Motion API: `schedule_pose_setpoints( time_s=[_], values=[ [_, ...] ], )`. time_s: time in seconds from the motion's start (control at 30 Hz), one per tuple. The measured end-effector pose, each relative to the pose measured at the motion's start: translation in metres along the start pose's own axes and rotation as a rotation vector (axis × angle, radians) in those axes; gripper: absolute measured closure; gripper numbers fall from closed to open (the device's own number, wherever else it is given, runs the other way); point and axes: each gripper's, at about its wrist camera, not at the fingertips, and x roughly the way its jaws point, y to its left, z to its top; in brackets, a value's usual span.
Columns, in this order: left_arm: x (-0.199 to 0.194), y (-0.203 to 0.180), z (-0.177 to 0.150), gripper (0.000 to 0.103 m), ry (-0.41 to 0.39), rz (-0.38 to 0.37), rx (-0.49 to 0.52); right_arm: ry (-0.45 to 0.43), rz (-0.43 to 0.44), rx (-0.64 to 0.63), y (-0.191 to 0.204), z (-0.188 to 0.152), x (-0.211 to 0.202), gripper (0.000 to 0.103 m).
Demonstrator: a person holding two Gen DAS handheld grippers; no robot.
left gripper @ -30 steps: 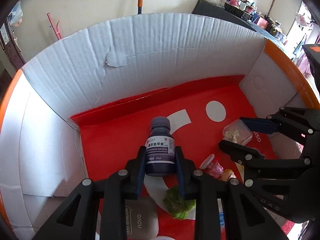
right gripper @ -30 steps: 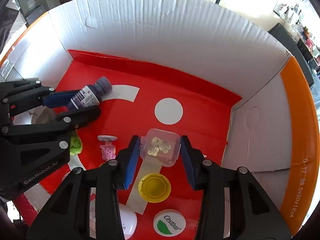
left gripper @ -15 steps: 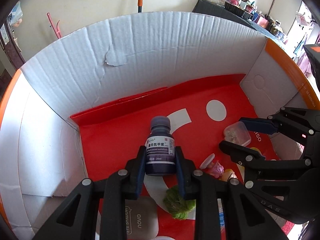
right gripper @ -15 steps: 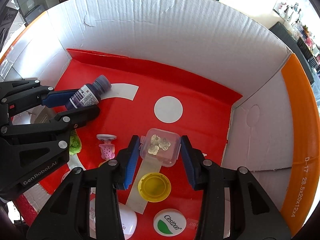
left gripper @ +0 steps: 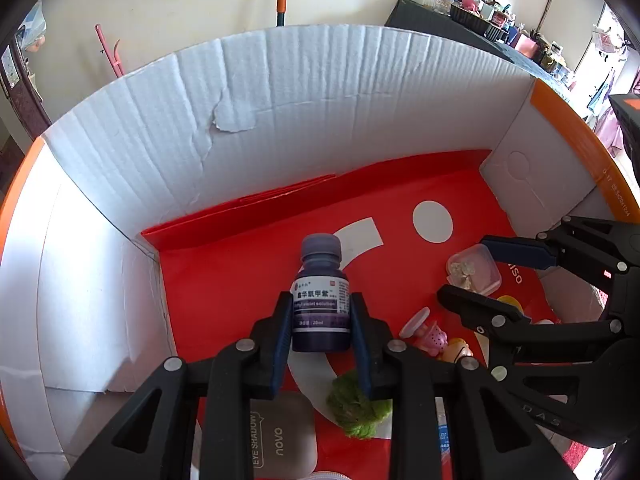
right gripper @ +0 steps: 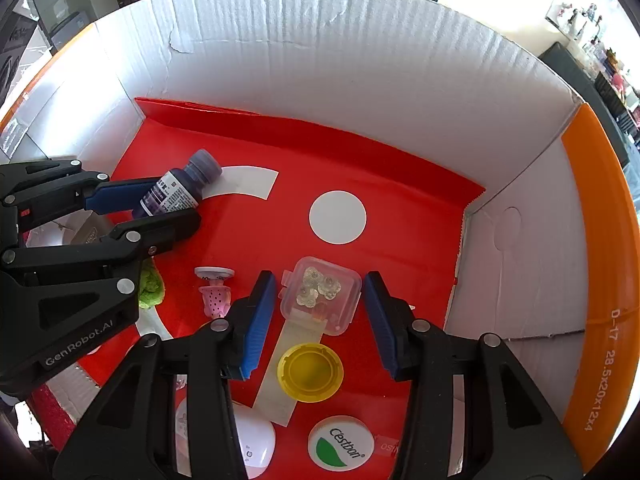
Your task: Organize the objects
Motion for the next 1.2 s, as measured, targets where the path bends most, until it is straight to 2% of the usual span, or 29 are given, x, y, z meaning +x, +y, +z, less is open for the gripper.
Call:
schedule_pose_setpoints(
  time_s=[0.07,0.53,0.6,0.63,0.7,0.97,1.0,1.07,1.2],
  values=[
    [-0.001,0.000,0.000,0.069,-0.002,0.001,-0.001,0.000,0.000,0.000,-0.002,0.000,0.000,0.059],
    [-0.021,0.003,-0.003,0.069,-0.042,-0.006,-0.011,-0.037,-0.005,0.009,-0.012,0.005,-0.014,0.058],
    [-0.026,0.003,-0.005,0.069,-0.051,-0.010,-0.014,-0.049,-0.005,0.011,-0.011,0.004,-0.019,0.057],
    [-0.028,0.003,-0.006,0.065,-0.057,-0.010,-0.016,-0.052,-0.005,0.009,-0.010,0.003,-0.022,0.052],
    [-0.034,0.004,-0.009,0.061,-0.071,-0.015,-0.022,-0.070,-0.010,0.007,-0.007,0.001,-0.029,0.050],
    [-0.063,0.003,-0.028,0.060,-0.139,-0.021,-0.059,-0.145,-0.023,0.009,-0.001,-0.007,-0.060,0.048],
    [-0.066,0.001,-0.030,0.058,-0.150,-0.017,-0.059,-0.154,-0.019,0.012,-0.011,-0.006,-0.057,0.047],
    [-0.078,0.003,-0.041,0.048,-0.187,-0.005,-0.064,-0.181,-0.023,0.013,-0.010,-0.009,-0.064,0.041],
    [-0.093,-0.001,-0.052,0.047,-0.244,0.002,-0.074,-0.242,-0.042,0.018,-0.010,-0.025,-0.077,0.039]
  ],
)
